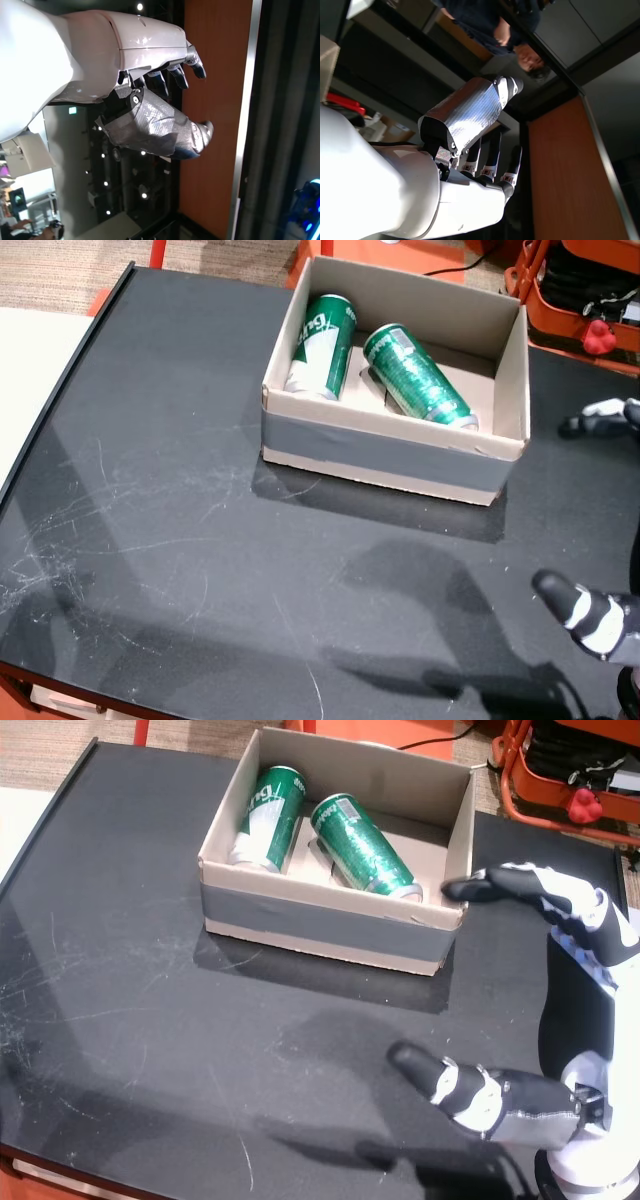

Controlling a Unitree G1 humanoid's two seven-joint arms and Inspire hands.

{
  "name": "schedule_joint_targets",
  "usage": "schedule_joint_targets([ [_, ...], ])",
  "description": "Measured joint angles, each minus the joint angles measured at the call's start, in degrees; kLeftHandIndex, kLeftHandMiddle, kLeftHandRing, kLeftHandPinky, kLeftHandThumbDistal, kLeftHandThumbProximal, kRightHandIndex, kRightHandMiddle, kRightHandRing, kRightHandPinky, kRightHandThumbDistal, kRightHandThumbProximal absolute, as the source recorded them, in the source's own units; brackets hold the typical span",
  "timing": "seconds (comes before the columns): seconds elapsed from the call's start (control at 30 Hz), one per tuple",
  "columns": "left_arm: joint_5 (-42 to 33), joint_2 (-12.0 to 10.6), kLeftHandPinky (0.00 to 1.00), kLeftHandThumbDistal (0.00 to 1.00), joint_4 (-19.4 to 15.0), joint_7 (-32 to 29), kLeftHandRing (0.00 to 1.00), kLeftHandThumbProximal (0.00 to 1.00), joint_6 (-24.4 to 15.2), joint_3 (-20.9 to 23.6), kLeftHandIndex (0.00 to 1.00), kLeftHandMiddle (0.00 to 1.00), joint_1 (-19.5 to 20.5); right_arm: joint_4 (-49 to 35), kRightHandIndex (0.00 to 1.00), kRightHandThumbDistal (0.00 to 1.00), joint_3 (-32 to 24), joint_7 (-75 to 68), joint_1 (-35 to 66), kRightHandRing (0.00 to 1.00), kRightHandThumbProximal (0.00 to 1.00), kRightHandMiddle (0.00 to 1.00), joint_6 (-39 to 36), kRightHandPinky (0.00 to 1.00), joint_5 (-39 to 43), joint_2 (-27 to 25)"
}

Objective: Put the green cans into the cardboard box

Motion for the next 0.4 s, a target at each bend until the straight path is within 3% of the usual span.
schedule_joint_targets([
  [0.03, 1.10, 0.00, 0.75, 0.06, -1.14, 1.77, 0.74, 0.49, 0.26, -0.54, 0.72, 0.67, -0.07, -0.45, 0.46, 0.93, -1.34, 0.46, -0.02, 0.58, 0.89, 0.51, 0.00, 0.69, -0.07, 0.95],
  [0.07, 2.03, 0.00, 0.85, 0.22, -2.02, 2.75, 0.80, 0.51, 0.29, -0.92, 0.75, 0.72, -0.13, -1.00, 0.45, 0.96, -2.64, 0.52, 0.01, 0.57, 0.92, 0.50, -0.02, 0.66, -0.09, 1.88],
  [0.1, 2.64, 0.00, 0.92, 0.47, -2.62, 2.90, 0.85, 0.58, 0.25, -1.27, 0.76, 0.76, -0.22, -1.50, 0.45, 0.93, -4.17, 0.42, 0.04, 0.57, 0.90, 0.50, -0.03, 0.66, -0.09, 2.98],
  [0.13, 2.54, 0.00, 0.94, 0.55, -2.51, 1.48, 0.89, 0.67, -0.32, -1.32, 0.77, 0.80, -0.29, -2.27, 0.49, 0.91, -5.92, 0.31, 0.21, 0.61, 0.85, 0.55, 0.01, 0.68, -0.18, 4.37],
  [0.17, 2.25, 0.00, 0.94, 0.54, -1.64, -1.02, 0.91, 0.76, -1.64, -0.99, 0.78, 0.83, -0.27, -3.34, 0.53, 0.87, -7.61, -0.05, 0.46, 0.66, 0.80, 0.61, -0.05, 0.72, -0.10, 5.81],
  [0.2, 1.74, 0.00, 0.93, 0.52, -0.24, -3.80, 0.90, 0.89, -3.19, -0.20, 0.80, 0.86, -0.14, -4.24, 0.59, 0.91, -8.95, -0.04, 0.53, 0.72, 0.78, 0.69, -0.19, 0.75, 0.05, 7.02],
  [0.23, 1.52, 0.00, 0.93, 0.43, 1.25, -5.41, 0.91, 0.92, -5.14, 0.47, 0.83, 0.90, -0.03, -5.18, 0.66, 0.96, -9.99, 0.21, 0.67, 0.77, 0.77, 0.76, -0.25, 0.78, 0.65, 7.90],
  [0.3, 1.28, 0.03, 0.94, 0.50, 2.35, -6.41, 0.93, 0.87, -7.29, 1.29, 0.87, 0.91, 0.01, -6.81, 0.74, 0.90, -9.95, 1.11, 1.11, 0.81, 0.77, 0.81, -0.23, 0.83, 4.13, 8.38],
  [0.33, 0.97, 0.06, 0.94, 0.46, 2.46, -6.71, 0.95, 0.81, -7.46, 1.46, 0.92, 0.93, 0.08, -7.64, 0.75, 0.85, -9.70, 1.79, 1.41, 0.81, 0.77, 0.81, -0.21, 0.83, 6.08, 8.45],
  [0.37, 0.60, 0.12, 0.89, 0.20, 2.48, -6.99, 0.94, 0.45, -6.49, 1.45, 0.93, 0.94, 0.28, -8.54, 0.78, 0.76, -9.20, 2.42, 1.76, 0.82, 0.79, 0.81, -0.08, 0.86, 8.10, 8.59],
  [0.4, 0.65, 0.12, 0.91, 0.29, 2.48, -6.80, 0.95, 0.48, -6.03, 1.42, 0.94, 0.95, 0.31, -9.25, 0.80, 0.72, -8.28, 3.01, 2.06, 0.83, 0.81, 0.82, 0.16, 0.87, 10.18, 8.74],
])
